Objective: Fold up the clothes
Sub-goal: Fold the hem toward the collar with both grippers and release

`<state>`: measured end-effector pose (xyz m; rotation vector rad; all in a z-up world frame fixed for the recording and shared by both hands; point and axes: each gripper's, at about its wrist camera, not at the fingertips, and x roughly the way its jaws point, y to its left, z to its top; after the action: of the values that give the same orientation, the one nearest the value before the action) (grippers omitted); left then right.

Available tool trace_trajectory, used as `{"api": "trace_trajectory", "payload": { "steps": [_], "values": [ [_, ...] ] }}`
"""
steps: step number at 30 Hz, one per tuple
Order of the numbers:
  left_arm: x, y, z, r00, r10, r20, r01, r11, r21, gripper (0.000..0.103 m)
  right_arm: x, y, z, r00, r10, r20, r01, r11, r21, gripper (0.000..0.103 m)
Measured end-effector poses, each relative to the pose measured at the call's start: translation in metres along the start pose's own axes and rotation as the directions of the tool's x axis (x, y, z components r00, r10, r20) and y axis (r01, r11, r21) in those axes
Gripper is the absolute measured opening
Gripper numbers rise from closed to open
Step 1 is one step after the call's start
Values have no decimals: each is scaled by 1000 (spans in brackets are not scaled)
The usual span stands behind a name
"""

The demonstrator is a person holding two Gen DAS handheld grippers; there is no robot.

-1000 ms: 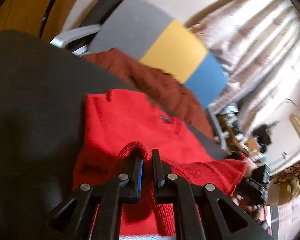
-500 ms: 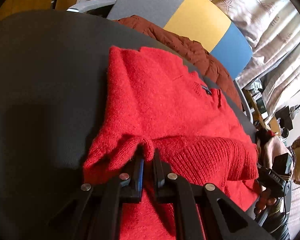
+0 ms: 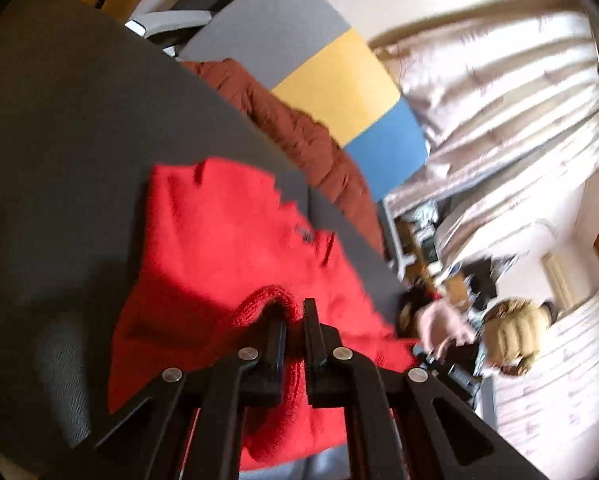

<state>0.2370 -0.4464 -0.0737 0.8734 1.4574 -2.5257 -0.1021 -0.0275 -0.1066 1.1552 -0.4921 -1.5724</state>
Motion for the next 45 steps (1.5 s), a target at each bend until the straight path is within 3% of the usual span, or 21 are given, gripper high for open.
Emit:
{"api": "trace_trajectory", "payload": {
  "steps": [4,7,10,11,12,15,18,20,23,25,27,29,32,35,37,41,45],
  "values": [
    [14,10,32,999,2,34,1,994,-108,5,15,-15,22,999,-25,40,21,994,105,14],
    [42,40,48,995,102,-1,-100,970,-221,6,18,-22,25,999,-7,54,-1,989,149,19],
    [59,67,52,988,145,-51,-154,938,-311,11,19,-26,26,998,21,66,-33,983,181,25],
    [59,67,52,989,139,-47,-147,939,-311,15,19,-27,27,997,30,71,-43,980,192,36],
    [58,68,52,990,134,-43,-141,940,-311,19,19,-28,27,996,39,75,-54,978,202,53],
    [39,59,51,986,167,5,-160,952,-261,22,20,-32,28,994,67,89,-86,969,233,82],
    [23,44,47,983,182,38,-173,969,-176,24,17,-29,28,991,102,81,-119,964,239,92],
    [19,22,37,994,108,7,-107,993,-42,24,16,-21,26,992,120,50,-128,967,222,97],
    [27,-14,11,994,41,-106,-22,985,171,24,25,-11,19,994,104,-25,-97,977,189,101],
    [53,-37,-11,975,51,-214,10,961,275,24,32,-6,15,994,85,-69,-73,984,161,102],
    [82,-54,-33,946,95,-309,24,933,358,24,39,-2,15,992,89,-90,-74,986,151,103],
    [113,-55,-43,924,150,-352,-3,924,384,24,44,0,18,991,99,-89,-84,985,152,103],
    [148,-56,-27,931,162,-326,-44,939,340,24,40,0,24,994,110,-30,-103,981,166,103],
    [143,-60,15,973,160,-167,-113,959,261,24,36,0,30,992,120,29,-123,976,178,103],
    [129,-61,44,986,164,-40,-153,967,204,24,34,-1,34,990,126,69,-136,973,186,103],
    [89,-56,69,988,132,81,-144,976,165,28,29,-1,38,984,122,131,-146,971,187,103],
    [61,-35,57,967,223,124,-244,950,193,28,17,-7,9,995,18,101,-31,991,130,103]
  ]
}}
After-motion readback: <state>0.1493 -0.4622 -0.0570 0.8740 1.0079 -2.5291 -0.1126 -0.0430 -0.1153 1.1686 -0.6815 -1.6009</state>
